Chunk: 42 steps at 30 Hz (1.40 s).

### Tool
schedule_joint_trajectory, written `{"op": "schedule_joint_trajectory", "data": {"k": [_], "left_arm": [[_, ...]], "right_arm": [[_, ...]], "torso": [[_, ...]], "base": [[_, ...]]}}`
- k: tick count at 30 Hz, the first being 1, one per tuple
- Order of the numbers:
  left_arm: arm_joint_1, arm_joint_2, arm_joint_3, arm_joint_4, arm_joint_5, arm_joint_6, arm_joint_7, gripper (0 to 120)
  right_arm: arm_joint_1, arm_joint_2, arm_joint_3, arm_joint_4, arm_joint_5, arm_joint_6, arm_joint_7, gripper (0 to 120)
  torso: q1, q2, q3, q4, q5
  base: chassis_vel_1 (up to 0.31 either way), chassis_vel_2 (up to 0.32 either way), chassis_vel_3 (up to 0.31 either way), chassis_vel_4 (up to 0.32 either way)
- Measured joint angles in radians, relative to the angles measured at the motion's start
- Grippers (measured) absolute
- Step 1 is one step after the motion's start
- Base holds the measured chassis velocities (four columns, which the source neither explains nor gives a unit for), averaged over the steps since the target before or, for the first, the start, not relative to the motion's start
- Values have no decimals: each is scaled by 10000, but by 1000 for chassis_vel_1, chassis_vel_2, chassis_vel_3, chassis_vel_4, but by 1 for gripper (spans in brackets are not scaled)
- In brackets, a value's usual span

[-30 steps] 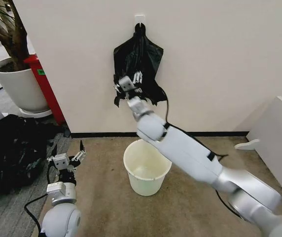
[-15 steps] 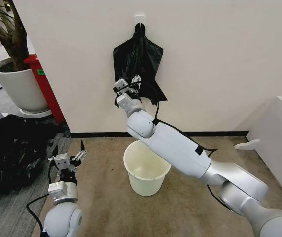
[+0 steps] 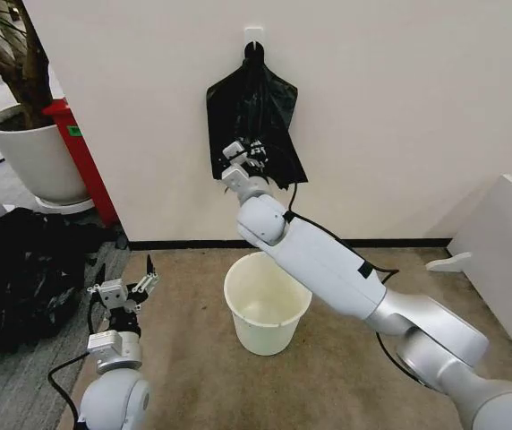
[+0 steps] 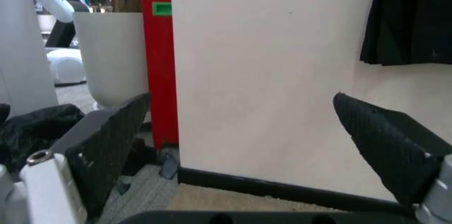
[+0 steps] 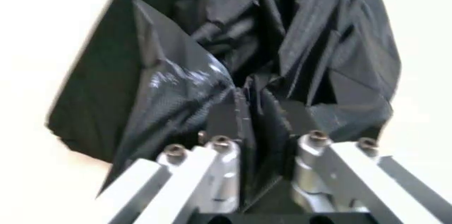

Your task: Place the garbage bag over the trash bin.

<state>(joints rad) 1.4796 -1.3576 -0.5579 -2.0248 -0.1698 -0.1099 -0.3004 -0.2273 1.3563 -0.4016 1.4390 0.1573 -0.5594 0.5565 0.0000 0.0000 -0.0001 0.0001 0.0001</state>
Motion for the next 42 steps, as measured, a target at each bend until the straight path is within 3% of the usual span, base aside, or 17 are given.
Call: {"op": "schedule_joint_trajectory", "data": {"k": [2, 8, 13, 15, 21, 23, 24, 25, 29, 33, 37, 39, 42], "left_arm": [[-76, 114, 16, -1, -100, 3, 2, 100], [-388, 498, 35, -12, -454, 100, 42, 100], [-660, 981, 165, -12, -1041, 64, 330, 100], [-943, 1375, 259, 1, -1628, -329, 1109, 100], [-1280, 1846, 308, 106, -2167, -758, 1952, 100], [-1783, 2634, 380, 354, -2751, -1172, 2713, 100], [-1783, 2634, 380, 354, -2751, -1172, 2713, 100], [-2231, 3205, 460, 609, -3149, -1423, 3208, 100], [-3468, 4279, 681, 1404, -3877, -2062, 4465, 100], [-4664, 4820, 1158, 2093, -4292, -2312, 5315, 100], [-7195, 5363, 2731, 3452, -5060, -2325, 6230, 100], [-7310, 5378, 2808, 3508, -5083, -2321, 6261, 100], [-9820, 5432, 4784, 4897, -4749, -2282, 6728, 100]], "right_arm": [[-131, -208, 167, 93, 105, 289, 21, 0], [-527, -856, 674, 531, 689, 1687, -219, 0], [-1036, -1517, 1122, 1143, 2529, 4505, -1531, 0], [-1268, -1703, 1287, 1458, 3543, 5510, -2120, 0], [-1493, -1804, 1437, 1758, 4367, 6001, -2433, 0], [-1701, -1857, 1575, 2006, 4975, 6263, -2613, 0], [-1701, -1857, 1575, 2006, 4975, 6263, -2613, 0], [-1809, -1859, 1642, 2086, 5224, 6408, -2745, 0], [-1926, -1729, 1686, 2115, 5459, 6645, -3033, 0], [-2002, -1563, 1697, 2091, 5458, 6767, -3240, 0], [-2179, -1340, 1795, 1947, 5121, 6815, -3393, 0], [-2184, -1335, 1798, 1939, 5103, 6815, -3395, 0], [-2231, -1293, 1882, 1822, 4785, 6817, -3515, 0]], "torso": [[0, 0, 0, -1, 1], [0, 0, 0, -3, 1], [0, 0, 0, 1, -1], [0, 0, 0, 0, -1], [-1, 0, 0, -3, -2], [-1, 0, 0, -2, -2], [-1, 0, 0, -2, -2], [-1, 0, 1, 0, -2], [-1, 0, 1, -2, -2], [-1, 0, 1, 2, -2], [0, 0, 3, -5, 0], [0, -1, 2, -3, 0], [0, -1, 3, -1, -3]], "base": [[0, 0, 0, 0], [0, 0, 0, 0], [0, 0, 0, 0], [0, 0, 0, 0], [0, 0, 0, 0], [0, 0, 0, 0], [0, 0, 0, 0], [0, 0, 0, 0], [0, 0, 0, 0], [0, 0, 0, 0], [0, 0, 0, 0], [0, 0, 0, 0], [0, 0, 0, 0]]}}
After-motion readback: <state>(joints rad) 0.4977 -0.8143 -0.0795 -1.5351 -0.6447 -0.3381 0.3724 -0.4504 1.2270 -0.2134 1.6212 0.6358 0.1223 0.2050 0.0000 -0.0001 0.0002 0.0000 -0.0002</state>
